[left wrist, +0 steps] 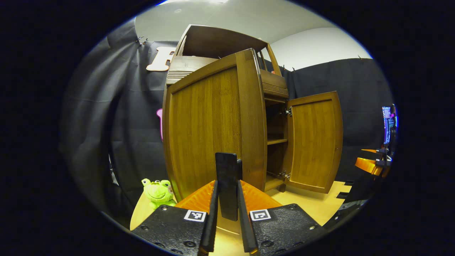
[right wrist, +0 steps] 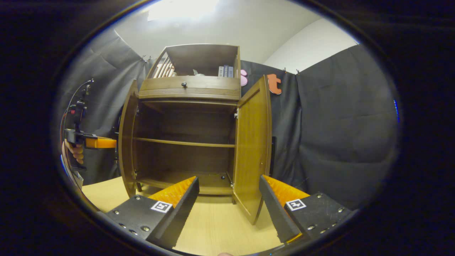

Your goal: Open the right door of the double-door shoe cabinet with the right hand, and open the left door with the left hand.

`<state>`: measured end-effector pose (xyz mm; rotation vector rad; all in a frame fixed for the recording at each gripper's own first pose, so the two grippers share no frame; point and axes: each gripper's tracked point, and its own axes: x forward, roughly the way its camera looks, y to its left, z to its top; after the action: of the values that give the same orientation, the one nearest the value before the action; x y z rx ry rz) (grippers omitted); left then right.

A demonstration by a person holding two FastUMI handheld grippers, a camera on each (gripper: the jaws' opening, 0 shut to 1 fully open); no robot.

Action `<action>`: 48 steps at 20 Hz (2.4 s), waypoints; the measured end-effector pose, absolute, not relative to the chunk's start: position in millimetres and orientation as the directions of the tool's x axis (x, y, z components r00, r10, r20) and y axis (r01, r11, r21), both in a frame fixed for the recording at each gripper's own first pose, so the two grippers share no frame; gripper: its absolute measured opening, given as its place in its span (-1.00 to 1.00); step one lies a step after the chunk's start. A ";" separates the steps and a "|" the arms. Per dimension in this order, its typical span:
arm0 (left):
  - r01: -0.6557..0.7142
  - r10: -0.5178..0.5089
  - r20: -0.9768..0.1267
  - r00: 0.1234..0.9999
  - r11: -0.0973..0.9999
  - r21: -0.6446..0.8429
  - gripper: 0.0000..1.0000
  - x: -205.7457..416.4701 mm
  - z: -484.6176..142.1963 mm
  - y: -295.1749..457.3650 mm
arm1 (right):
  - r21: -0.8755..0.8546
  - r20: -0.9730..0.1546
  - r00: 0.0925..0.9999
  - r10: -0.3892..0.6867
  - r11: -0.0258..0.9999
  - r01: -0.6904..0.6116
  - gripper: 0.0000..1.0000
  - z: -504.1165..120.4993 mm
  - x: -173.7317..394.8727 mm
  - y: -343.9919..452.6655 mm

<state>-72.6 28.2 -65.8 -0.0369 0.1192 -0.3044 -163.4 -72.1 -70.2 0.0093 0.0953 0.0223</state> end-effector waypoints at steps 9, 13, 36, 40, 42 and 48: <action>0.155 -0.156 -0.129 0.979 0.988 -0.019 -0.42 -83.0 -71.9 89.7 | 0.019 -0.130 0.987 0.092 0.996 -0.091 1.00 -89.7 -153.6 -36.3; 0.064 -0.062 -0.117 0.991 0.998 0.010 -0.58 -81.7 -67.1 124.7 | 0.028 -0.150 0.983 0.107 0.994 -0.104 1.00 -99.5 -150.3 -24.6; -0.024 0.025 -0.116 0.993 1.000 0.004 0.03 -114.9 -61.1 176.4 | 0.019 -0.152 0.979 0.134 0.991 -0.132 1.00 -101.9 -146.8 -4.6; -0.084 0.084 -0.117 0.990 0.996 0.005 0.39 -131.5 -51.6 175.6 | 0.011 -0.140 0.981 0.133 0.991 -0.133 1.00 -94.2 -145.6 -4.6; -0.115 0.116 -0.107 0.987 0.993 0.018 0.52 -139.8 -40.4 173.9 | 0.008 -0.125 0.984 0.125 0.992 -0.125 1.00 -88.1 -145.5 -7.8; -0.071 0.071 -0.050 0.996 0.997 0.013 0.99 -146.8 -6.7 124.5 | 0.004 -0.076 0.991 0.108 0.994 -0.108 0.96 -54.3 -136.3 -12.8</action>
<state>-146.8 124.5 -6.7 0.0111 0.0504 0.0709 -136.3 -12.8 -54.3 -0.0003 0.0763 0.1081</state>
